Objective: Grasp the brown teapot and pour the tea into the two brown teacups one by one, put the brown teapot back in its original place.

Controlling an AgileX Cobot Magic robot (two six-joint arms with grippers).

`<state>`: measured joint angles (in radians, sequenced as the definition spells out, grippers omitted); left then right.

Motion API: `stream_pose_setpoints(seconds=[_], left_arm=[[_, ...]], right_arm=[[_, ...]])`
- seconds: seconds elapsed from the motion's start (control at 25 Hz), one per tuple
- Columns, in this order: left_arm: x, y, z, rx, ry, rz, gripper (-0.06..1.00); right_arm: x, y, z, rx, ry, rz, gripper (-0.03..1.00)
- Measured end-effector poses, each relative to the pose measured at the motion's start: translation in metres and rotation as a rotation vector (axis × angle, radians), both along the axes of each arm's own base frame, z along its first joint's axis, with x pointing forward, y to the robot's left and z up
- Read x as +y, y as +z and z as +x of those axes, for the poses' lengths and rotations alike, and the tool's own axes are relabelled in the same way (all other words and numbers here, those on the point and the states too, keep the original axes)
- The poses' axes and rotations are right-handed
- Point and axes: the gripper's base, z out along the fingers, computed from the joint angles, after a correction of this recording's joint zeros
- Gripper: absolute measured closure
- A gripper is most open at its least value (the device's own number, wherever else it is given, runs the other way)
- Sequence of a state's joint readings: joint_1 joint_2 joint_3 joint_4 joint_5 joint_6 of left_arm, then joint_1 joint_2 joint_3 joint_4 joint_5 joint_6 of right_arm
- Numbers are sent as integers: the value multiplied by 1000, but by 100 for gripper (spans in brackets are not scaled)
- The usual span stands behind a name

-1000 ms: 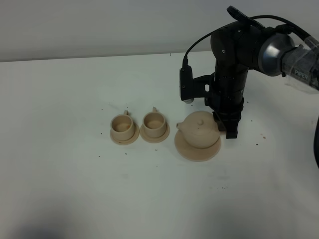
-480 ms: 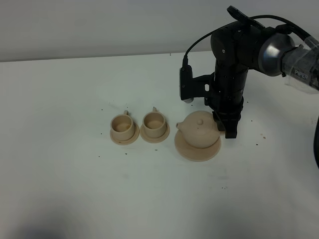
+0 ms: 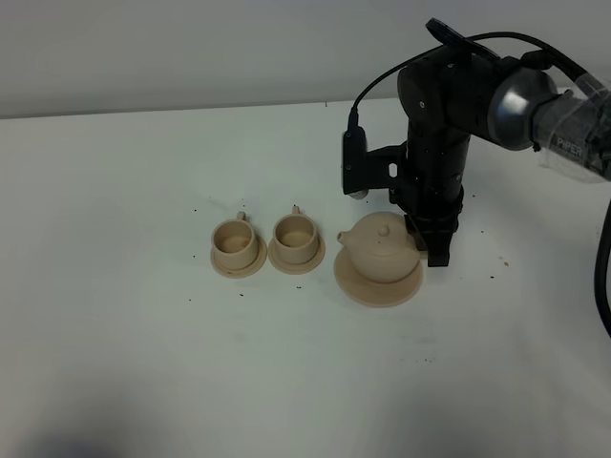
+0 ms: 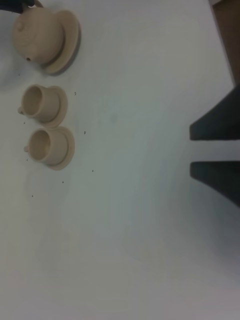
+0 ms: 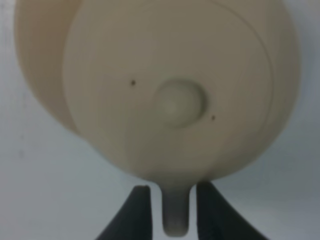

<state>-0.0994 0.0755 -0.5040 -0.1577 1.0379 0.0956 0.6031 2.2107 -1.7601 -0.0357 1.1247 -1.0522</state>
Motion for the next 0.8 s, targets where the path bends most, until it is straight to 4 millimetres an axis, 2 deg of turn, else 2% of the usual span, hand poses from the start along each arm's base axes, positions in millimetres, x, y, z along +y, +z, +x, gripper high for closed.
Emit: stream_pose_setpoints(seconds=[0.8], left_arm=[[0, 0, 0, 0, 0, 0, 82]], right_arm=[[6, -2, -4, -22, -94, -26, 73]])
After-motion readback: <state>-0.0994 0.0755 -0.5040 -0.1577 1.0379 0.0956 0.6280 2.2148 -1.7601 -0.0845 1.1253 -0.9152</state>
